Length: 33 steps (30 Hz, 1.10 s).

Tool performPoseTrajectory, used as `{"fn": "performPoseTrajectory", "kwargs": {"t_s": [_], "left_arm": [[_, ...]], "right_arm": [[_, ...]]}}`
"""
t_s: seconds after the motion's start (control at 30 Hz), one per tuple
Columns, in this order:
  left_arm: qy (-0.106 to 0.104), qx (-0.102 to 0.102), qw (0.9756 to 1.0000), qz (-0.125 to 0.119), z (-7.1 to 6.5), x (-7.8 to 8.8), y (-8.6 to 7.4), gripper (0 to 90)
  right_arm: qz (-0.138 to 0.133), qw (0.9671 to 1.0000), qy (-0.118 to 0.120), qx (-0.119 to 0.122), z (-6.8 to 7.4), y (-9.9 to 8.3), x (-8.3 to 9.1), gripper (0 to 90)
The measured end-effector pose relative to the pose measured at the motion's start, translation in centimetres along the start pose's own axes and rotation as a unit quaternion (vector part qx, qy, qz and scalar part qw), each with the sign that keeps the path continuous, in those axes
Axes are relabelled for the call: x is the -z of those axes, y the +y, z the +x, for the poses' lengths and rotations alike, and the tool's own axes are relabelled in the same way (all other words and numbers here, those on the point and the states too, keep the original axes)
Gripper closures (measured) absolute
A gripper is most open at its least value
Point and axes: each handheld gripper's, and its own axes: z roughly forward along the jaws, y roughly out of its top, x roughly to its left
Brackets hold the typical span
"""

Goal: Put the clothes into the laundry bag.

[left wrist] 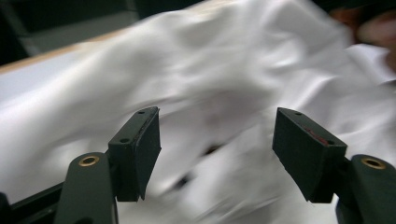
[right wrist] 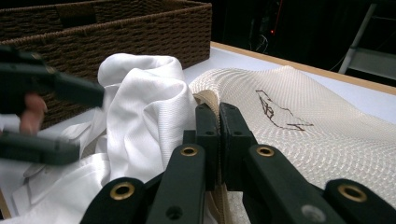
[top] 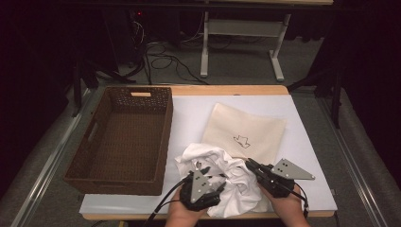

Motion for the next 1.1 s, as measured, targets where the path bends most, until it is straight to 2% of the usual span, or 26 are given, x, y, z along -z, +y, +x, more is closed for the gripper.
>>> {"fn": "performPoseTrajectory", "kwargs": {"t_s": [0.03,0.07,0.1,0.17,0.23,0.3,0.4,0.47,0.53,0.57,0.6,0.63,0.67,0.73,0.77,0.8,0.9,0.97,1.07,1.1], "left_arm": [[0.016,0.026,0.9995,-0.009,1.3,0.5,-0.8,30.7],[0.016,0.026,0.9995,-0.009,1.3,0.5,-0.8,30.2],[0.030,0.041,0.9987,-0.008,2.1,0.6,-1.2,30.2],[0.046,0.043,0.9980,-0.001,3.1,0.4,-1.2,25.8],[0.062,0.052,0.9967,-0.007,3.7,0.5,-1.1,24.6],[0.060,0.058,0.9964,-0.014,4.2,0.6,-1.0,23.7],[0.062,0.048,0.9968,-0.015,4.0,0.2,-0.7,21.7],[0.056,0.054,0.9970,-0.002,3.9,-0.4,-0.8,21.6],[0.059,0.051,0.9965,0.029,3.8,-1.3,-1.1,23.5],[0.062,0.054,0.9954,0.049,3.9,-1.6,-1.4,28.0],[0.060,0.057,0.9949,0.057,4.0,-1.8,-1.6,36.3],[0.053,0.065,0.9944,0.065,4.2,-1.9,-1.8,49.8],[0.048,0.072,0.9938,0.069,4.3,-2.0,-2.0,68.5],[0.043,0.080,0.9929,0.077,4.7,-2.0,-2.2,80.1],[0.044,0.082,0.9930,0.072,4.7,-2.0,-2.1,84.1],[0.044,0.082,0.9930,0.072,4.7,-2.0,-2.1,87.2],[0.048,0.073,0.9947,0.053,4.4,-1.4,-1.7,87.7],[0.048,0.062,0.9965,0.028,3.9,-0.8,-1.0,87.8],[0.035,0.046,0.9983,-0.005,2.8,0.1,0.1,88.1],[0.022,0.040,0.9988,-0.018,2.2,0.5,0.6,88.1]], "right_arm": [[-0.002,1.0000,-0.001,0.002,0.0,0.0,0.0,88.8],[-0.002,1.0000,-0.001,0.002,0.0,0.0,0.0,88.8],[-0.002,1.0000,-0.001,0.003,0.0,-0.1,-0.1,88.8],[0.001,1.0000,-0.003,0.001,0.0,0.0,-0.1,88.8],[0.000,1.0000,-0.004,0.001,0.1,0.0,-0.1,88.7],[0.000,1.0000,-0.001,0.000,0.0,-0.1,0.0,88.8],[0.001,1.0000,0.002,-0.003,0.0,-0.2,-0.1,88.7],[0.001,1.0000,0.004,-0.004,0.0,-0.2,-0.1,88.7],[0.001,1.0000,0.003,-0.004,0.0,-0.2,-0.1,88.7],[0.001,1.0000,0.003,-0.003,0.0,-0.2,-0.1,88.7],[0.001,1.0000,0.003,-0.003,0.1,-0.2,-0.1,88.7],[0.001,1.0000,0.003,-0.002,0.1,-0.2,-0.1,88.7],[0.001,1.0000,0.003,-0.003,0.1,-0.2,-0.1,88.7],[0.000,1.0000,0.005,-0.003,0.0,-0.2,-0.2,88.7],[0.001,1.0000,0.004,-0.006,0.1,-0.2,-0.2,88.7],[0.001,1.0000,0.004,-0.006,0.1,-0.2,-0.2,88.7],[0.002,1.0000,0.004,-0.002,0.0,-0.2,-0.2,88.7],[0.002,1.0000,0.002,-0.006,0.0,-0.3,-0.1,88.7],[0.003,1.0000,0.001,-0.004,0.0,-0.3,-0.2,88.7],[0.003,1.0000,0.001,-0.004,0.0,-0.3,-0.2,88.7]]}}
